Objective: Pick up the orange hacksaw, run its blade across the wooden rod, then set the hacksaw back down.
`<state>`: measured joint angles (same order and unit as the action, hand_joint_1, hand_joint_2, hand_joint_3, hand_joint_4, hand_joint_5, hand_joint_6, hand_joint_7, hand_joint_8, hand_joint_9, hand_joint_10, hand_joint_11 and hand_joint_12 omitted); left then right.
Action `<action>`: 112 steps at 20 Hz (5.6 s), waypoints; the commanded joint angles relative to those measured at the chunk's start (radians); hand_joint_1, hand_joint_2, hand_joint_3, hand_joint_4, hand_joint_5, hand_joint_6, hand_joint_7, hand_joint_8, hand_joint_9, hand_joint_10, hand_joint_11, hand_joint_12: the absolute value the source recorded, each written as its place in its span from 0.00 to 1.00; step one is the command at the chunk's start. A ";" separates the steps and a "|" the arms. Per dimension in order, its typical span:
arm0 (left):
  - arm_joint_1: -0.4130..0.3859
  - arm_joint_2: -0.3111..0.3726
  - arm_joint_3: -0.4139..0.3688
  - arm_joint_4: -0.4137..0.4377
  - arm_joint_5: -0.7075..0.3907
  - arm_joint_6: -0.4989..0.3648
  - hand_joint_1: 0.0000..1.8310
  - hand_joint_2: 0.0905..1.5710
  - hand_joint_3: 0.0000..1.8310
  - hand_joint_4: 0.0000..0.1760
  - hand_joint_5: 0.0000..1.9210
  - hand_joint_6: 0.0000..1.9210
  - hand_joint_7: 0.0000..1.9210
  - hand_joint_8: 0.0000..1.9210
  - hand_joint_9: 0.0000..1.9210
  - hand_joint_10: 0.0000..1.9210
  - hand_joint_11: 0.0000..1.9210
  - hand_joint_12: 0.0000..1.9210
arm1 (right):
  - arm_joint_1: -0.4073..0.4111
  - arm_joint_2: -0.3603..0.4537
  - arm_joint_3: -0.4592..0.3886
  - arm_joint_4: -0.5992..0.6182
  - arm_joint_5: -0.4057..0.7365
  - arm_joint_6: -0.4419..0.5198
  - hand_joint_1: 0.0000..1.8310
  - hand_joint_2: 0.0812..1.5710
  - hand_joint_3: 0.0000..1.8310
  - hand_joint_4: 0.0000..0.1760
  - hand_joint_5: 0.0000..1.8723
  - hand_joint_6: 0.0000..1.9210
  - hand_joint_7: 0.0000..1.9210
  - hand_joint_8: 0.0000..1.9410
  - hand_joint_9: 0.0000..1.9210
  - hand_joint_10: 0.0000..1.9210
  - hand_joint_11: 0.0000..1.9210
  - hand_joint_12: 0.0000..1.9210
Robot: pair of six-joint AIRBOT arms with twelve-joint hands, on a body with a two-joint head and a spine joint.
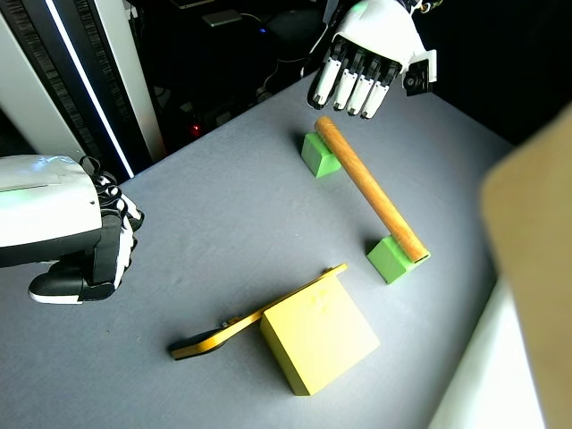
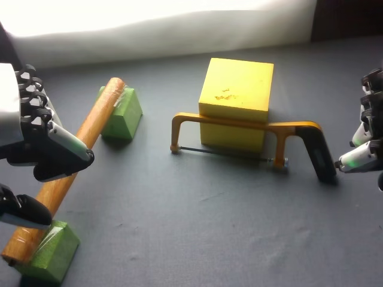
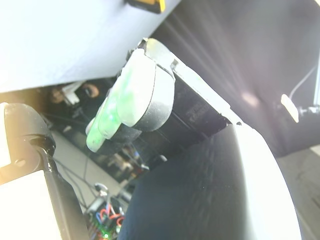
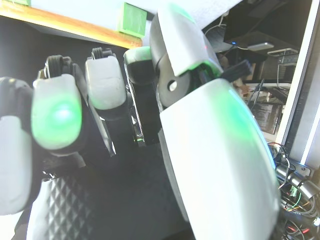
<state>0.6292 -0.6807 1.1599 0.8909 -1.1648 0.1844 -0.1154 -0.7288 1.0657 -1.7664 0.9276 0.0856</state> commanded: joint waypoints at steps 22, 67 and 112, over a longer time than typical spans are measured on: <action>-0.019 0.018 -0.007 -0.073 0.012 0.004 0.08 0.79 0.00 0.00 0.05 0.00 0.03 0.00 0.03 0.00 0.00 0.17 | -0.019 0.027 0.021 0.074 -0.500 0.715 0.35 0.62 0.00 0.00 0.07 0.00 0.07 0.00 0.09 0.00 0.00 0.37; 0.130 0.477 -0.502 0.012 0.579 -0.096 0.11 0.80 0.00 0.00 0.06 0.00 0.05 0.00 0.05 0.00 0.00 0.20 | -0.604 -0.261 0.287 1.339 -0.277 0.500 0.60 0.67 0.00 0.00 0.09 0.00 0.08 0.00 0.11 0.00 0.00 0.50; 0.204 0.349 -0.468 0.032 0.685 -0.096 0.06 0.83 0.00 0.00 0.05 0.00 0.05 0.00 0.05 0.00 0.00 0.20 | -0.447 -0.436 0.342 1.402 -0.448 0.418 0.58 0.69 0.00 0.00 0.13 0.00 0.11 0.00 0.15 0.00 0.01 0.54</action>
<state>0.8364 -0.3332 0.6876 0.9466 -0.4381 0.0891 -0.5808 -1.1614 1.4075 -0.4000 0.3763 0.4961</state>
